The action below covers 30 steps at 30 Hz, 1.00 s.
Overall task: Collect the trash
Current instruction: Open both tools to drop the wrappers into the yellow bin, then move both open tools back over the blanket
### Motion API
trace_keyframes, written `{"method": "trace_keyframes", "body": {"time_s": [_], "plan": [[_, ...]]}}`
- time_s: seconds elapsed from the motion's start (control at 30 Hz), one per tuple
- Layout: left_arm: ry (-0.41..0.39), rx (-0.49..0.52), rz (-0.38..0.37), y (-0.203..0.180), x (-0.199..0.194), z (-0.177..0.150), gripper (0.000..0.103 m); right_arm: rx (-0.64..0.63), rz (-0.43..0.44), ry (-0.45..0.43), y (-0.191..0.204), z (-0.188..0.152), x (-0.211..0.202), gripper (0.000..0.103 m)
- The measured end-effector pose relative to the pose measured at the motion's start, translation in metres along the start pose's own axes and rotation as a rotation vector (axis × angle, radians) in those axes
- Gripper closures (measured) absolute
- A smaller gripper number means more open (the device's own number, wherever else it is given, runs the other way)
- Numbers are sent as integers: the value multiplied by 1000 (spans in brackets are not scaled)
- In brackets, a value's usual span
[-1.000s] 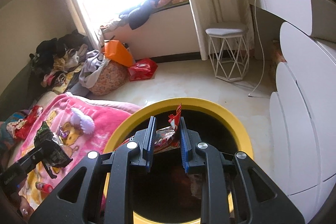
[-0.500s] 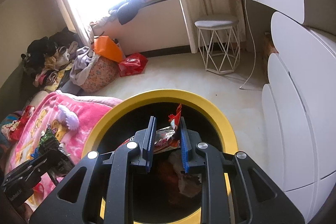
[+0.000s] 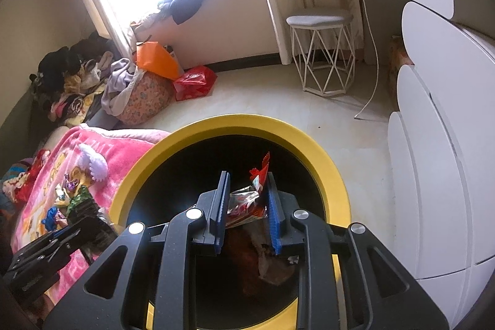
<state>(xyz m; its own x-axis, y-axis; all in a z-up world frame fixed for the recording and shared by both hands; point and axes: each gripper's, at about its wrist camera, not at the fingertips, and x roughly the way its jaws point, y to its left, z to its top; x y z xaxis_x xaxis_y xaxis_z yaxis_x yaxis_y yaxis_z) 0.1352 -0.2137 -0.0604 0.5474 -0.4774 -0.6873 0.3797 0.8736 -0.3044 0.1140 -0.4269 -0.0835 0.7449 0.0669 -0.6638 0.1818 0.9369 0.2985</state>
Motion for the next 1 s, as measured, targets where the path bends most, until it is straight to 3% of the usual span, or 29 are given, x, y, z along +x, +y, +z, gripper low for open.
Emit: {"method": "trace_keyframes", "body": {"time_s": [0.07, 0.1, 0.13, 0.17, 0.23, 0.37, 0.73, 1.0], "plan": [[-3, 1, -10, 0, 1, 1, 80, -1, 4, 3, 0, 2, 1, 77], [-12, -1, -21, 1, 0, 1, 77, 1, 4, 3, 0, 1, 1, 68], [-17, -3, -24, 2, 0, 1, 68, 4, 4, 4, -1, 2, 2, 63], [-24, -8, -22, 3, -2, 1, 53, 8, 5, 5, -1, 2, 2, 58], [-32, -28, -28, 8, -4, 2, 36, 12, 4, 5, -2, 3, 2, 57], [-59, -53, -18, 15, -14, 4, 19, 7, -2, -4, 2, 3, -1, 52], [-145, -87, 14, 35, -51, 10, 18, -47, 36, -57, 30, 8, -23, 48], [-213, -94, 71, 52, -79, 12, 18, -77, 81, -92, 54, 10, -39, 40]]}}
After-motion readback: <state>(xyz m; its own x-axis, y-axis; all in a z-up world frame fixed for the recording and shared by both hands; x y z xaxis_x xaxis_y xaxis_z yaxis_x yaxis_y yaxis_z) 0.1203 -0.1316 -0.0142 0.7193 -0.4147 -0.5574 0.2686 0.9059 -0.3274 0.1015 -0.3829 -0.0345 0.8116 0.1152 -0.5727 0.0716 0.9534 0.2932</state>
